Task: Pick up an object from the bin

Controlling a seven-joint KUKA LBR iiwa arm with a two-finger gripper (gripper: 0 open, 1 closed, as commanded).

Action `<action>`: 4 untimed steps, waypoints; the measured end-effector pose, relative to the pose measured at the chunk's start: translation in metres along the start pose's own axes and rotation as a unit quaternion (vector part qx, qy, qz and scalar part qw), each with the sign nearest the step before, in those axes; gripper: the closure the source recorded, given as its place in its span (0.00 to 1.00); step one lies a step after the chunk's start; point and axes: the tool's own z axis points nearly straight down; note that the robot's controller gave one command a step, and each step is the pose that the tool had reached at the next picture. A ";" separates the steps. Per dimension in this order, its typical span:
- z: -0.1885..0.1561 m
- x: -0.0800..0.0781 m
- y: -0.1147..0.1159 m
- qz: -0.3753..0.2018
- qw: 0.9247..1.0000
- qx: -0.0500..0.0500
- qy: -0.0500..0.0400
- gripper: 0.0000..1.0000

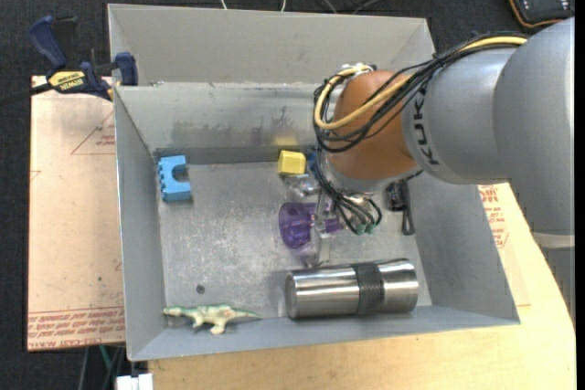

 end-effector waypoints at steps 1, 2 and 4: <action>-0.002 0.014 -0.020 0.080 0.997 -0.002 0.005 1.00; -0.003 0.014 -0.020 0.080 0.997 -0.002 0.005 1.00; -0.035 0.016 -0.020 0.080 0.997 -0.002 0.009 1.00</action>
Offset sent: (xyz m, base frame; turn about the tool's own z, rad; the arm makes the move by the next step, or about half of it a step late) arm 0.0000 0.0000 0.0000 0.0000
